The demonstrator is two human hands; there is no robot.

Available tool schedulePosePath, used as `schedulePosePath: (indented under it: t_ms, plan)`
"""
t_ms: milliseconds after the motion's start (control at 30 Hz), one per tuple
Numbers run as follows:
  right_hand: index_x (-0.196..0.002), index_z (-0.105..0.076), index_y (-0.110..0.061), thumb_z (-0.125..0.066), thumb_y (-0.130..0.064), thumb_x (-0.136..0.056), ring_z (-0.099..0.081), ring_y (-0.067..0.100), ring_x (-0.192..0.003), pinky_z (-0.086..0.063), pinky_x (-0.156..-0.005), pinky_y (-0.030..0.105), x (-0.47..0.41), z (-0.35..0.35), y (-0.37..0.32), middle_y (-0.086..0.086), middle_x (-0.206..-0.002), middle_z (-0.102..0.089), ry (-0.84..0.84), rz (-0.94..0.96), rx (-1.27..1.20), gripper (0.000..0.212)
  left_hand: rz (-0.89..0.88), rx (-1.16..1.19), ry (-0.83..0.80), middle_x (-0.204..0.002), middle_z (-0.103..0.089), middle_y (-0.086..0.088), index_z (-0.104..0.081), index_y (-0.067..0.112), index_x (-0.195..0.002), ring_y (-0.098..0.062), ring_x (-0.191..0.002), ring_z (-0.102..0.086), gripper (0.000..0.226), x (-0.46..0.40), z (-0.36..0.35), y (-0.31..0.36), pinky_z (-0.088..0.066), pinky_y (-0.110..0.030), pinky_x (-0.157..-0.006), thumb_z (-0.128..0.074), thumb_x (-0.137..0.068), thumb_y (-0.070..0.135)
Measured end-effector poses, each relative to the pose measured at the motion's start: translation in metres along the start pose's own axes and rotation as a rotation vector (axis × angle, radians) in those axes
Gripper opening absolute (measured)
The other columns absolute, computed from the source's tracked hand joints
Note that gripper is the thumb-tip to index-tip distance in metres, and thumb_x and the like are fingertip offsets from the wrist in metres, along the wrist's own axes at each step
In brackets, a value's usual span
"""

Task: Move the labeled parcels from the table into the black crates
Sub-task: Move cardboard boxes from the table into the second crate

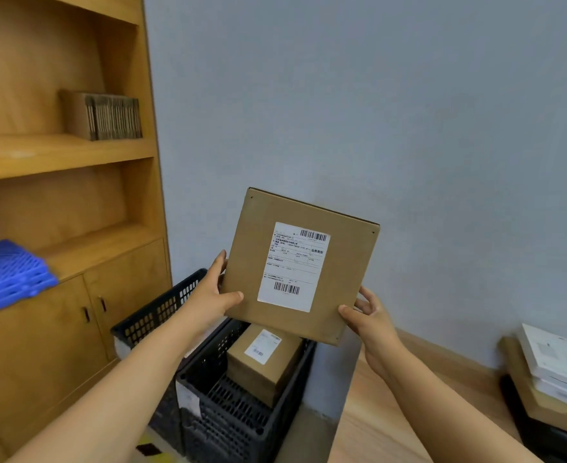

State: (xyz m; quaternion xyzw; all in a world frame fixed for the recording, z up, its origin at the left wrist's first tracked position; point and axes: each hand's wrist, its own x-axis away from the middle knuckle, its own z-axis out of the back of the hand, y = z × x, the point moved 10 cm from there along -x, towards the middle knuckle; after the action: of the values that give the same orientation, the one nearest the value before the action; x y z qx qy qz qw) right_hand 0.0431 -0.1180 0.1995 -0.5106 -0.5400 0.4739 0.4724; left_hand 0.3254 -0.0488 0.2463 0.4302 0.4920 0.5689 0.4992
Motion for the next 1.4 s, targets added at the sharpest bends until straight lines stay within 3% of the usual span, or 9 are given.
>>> schedulePosePath:
  t_ms: [200, 400, 500, 633, 800, 967, 1100, 1267, 1400]
  plan:
    - [-0.143, -0.033, -0.011, -0.060, 0.009, -0.085, -0.060, 0.022, -0.106, -0.049, -0.080, 0.027, -0.019, -0.041, 0.027, 0.000, -0.109, -0.064, -0.030, -0.046, -0.009, 0.067, 0.042, -0.025, 0.016, -0.155, -0.022, 0.007, -0.005, 0.038, -0.150, -0.012, -0.137, -0.029, 0.083, -0.020, 0.035, -0.032, -0.027, -0.038, -0.114, -0.054, -0.092, 0.004]
    - [-0.144, -0.034, -0.016, -0.062, 0.002, -0.087, -0.061, 0.022, -0.108, -0.048, -0.086, 0.034, -0.063, -0.073, 0.071, 0.002, -0.114, -0.066, -0.045, -0.128, -0.016, 0.065, 0.095, -0.087, 0.025, -0.154, -0.023, 0.006, -0.004, 0.033, -0.151, -0.008, -0.134, -0.029, 0.083, -0.056, 0.060, -0.061, -0.027, -0.037, -0.114, -0.053, -0.093, 0.002]
    - [-0.145, -0.033, -0.018, -0.061, -0.002, -0.089, -0.063, 0.019, -0.103, -0.050, -0.078, 0.030, -0.094, -0.093, 0.098, 0.002, -0.116, -0.066, -0.066, -0.189, -0.019, 0.065, 0.109, -0.132, 0.018, -0.142, -0.032, 0.013, -0.008, 0.032, -0.151, -0.001, -0.120, -0.031, 0.081, -0.092, 0.073, -0.077, -0.030, -0.028, -0.107, -0.053, -0.092, 0.000]
    - [-0.145, -0.031, -0.020, -0.061, -0.005, -0.089, -0.061, 0.011, -0.096, -0.046, -0.068, 0.024, -0.136, -0.110, 0.122, -0.005, -0.110, -0.065, -0.044, -0.239, -0.032, 0.066, 0.154, -0.201, -0.027, -0.128, -0.032, 0.019, -0.013, 0.030, -0.150, 0.001, -0.122, -0.029, 0.078, -0.152, 0.084, -0.103, -0.028, -0.024, -0.103, -0.053, -0.091, -0.001]
    - [-0.144, -0.032, -0.024, -0.067, -0.008, -0.085, -0.057, 0.019, -0.106, -0.051, -0.081, 0.036, -0.191, -0.108, 0.154, -0.002, -0.120, -0.057, 0.018, -0.312, -0.025, 0.070, 0.232, -0.257, -0.084, -0.140, -0.038, 0.010, -0.017, 0.035, -0.148, -0.008, -0.132, -0.033, 0.080, -0.228, 0.077, -0.142, -0.033, -0.029, -0.105, -0.054, -0.089, -0.003]
    - [-0.145, -0.030, -0.022, -0.066, -0.007, -0.086, -0.056, 0.014, -0.099, -0.050, -0.073, 0.030, -0.228, -0.107, 0.185, 0.001, -0.130, -0.052, 0.044, -0.380, 0.018, 0.071, 0.314, -0.273, -0.137, -0.148, -0.033, 0.007, -0.016, 0.031, -0.150, -0.009, -0.135, -0.030, 0.078, -0.284, 0.068, -0.187, -0.031, -0.032, -0.107, -0.050, -0.089, -0.003]
    - [-0.149, -0.022, -0.024, -0.068, -0.003, -0.082, -0.049, 0.020, -0.116, -0.047, -0.096, 0.040, -0.238, -0.104, 0.221, 0.003, -0.143, -0.041, 0.044, -0.453, 0.094, 0.085, 0.396, -0.268, -0.201, -0.139, -0.039, 0.011, -0.022, 0.030, -0.148, -0.008, -0.126, -0.037, 0.068, -0.317, 0.059, -0.232, -0.033, -0.025, -0.098, -0.045, -0.091, -0.001]
    - [-0.150, -0.013, -0.028, -0.070, -0.002, -0.080, -0.051, 0.020, -0.112, -0.050, -0.077, 0.028, -0.234, -0.105, 0.275, 0.003, -0.139, -0.042, 0.013, -0.606, 0.168, 0.094, 0.489, -0.339, -0.330, -0.131, -0.047, 0.009, -0.030, 0.036, -0.135, -0.011, -0.113, -0.048, 0.062, -0.347, 0.036, -0.298, -0.043, -0.019, -0.085, -0.036, -0.090, -0.005]
    - [-0.146, -0.021, -0.026, -0.069, -0.001, -0.080, -0.051, 0.015, -0.105, -0.050, -0.080, 0.027, -0.232, -0.105, 0.318, -0.006, -0.117, -0.048, 0.024, -0.703, 0.213, 0.086, 0.610, -0.409, -0.466, -0.148, -0.034, 0.003, -0.017, 0.028, -0.150, -0.019, -0.130, -0.039, 0.070, -0.360, 0.019, -0.355, -0.034, -0.036, -0.110, -0.037, -0.089, 0.001]
